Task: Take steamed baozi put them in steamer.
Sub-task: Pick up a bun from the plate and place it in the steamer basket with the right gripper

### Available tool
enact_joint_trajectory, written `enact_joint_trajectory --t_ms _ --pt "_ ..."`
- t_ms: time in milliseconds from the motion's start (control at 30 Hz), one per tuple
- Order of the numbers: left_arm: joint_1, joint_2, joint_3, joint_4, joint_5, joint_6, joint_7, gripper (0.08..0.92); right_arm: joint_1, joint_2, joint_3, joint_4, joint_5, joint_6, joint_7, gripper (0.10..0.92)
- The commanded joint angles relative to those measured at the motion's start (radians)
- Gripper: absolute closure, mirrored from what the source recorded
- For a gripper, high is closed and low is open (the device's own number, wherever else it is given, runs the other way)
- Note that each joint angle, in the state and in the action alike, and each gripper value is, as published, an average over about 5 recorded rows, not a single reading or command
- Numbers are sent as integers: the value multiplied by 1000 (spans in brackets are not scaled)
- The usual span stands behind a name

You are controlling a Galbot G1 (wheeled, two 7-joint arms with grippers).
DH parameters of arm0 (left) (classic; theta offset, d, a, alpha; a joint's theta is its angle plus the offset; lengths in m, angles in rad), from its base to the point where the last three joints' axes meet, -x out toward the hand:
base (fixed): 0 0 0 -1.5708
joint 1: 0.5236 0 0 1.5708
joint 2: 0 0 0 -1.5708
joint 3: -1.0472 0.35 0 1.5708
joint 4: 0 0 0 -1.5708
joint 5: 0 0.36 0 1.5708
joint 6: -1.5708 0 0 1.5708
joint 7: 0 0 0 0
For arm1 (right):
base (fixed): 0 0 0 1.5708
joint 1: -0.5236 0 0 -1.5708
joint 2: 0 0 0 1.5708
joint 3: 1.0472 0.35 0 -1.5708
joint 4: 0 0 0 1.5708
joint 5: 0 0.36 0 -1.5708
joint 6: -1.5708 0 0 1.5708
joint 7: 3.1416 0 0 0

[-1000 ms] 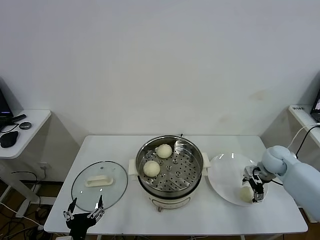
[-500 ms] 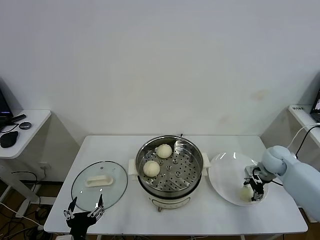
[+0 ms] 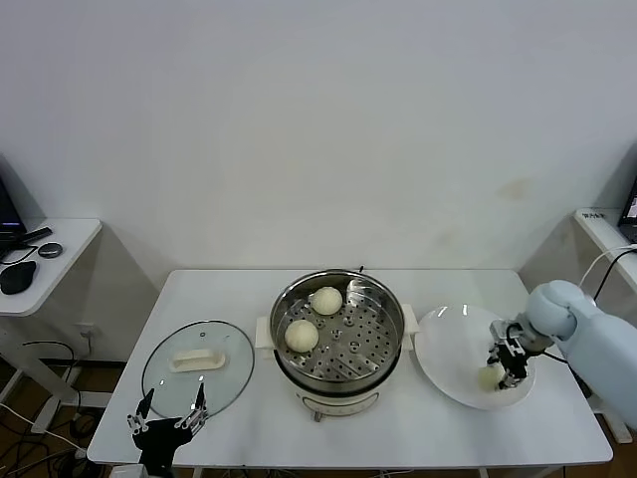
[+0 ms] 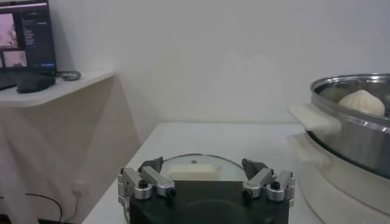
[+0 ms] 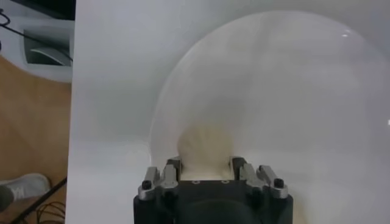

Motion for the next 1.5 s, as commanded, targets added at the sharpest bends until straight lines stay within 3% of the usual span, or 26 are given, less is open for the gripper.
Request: enact_joint_trajectory --t_ms 33,300,500,600,767,1033,1500 --pt "-15 -1 1 3 3 0 -2 177 277 4 -145 11 149 -19 -4 528" --pt "-52 -1 -23 -1 9 5 -14 177 893 215 -520 -38 502 15 -19 524" --pt "-54 2 -29 -13 5 4 -19 177 1022 382 -678 -104 755 427 74 524" --pt "-51 0 -28 -21 4 3 -20 177 1021 412 -727 -40 709 532 87 520" --pt "-43 -12 -23 -43 4 3 -23 177 953 399 -793 106 489 670 103 517" --pt "-39 -21 -11 -63 6 3 -24 177 880 430 -879 193 229 773 177 519" --pt "-55 -22 -12 -53 -2 5 -21 177 841 530 -930 176 249 774 169 516"
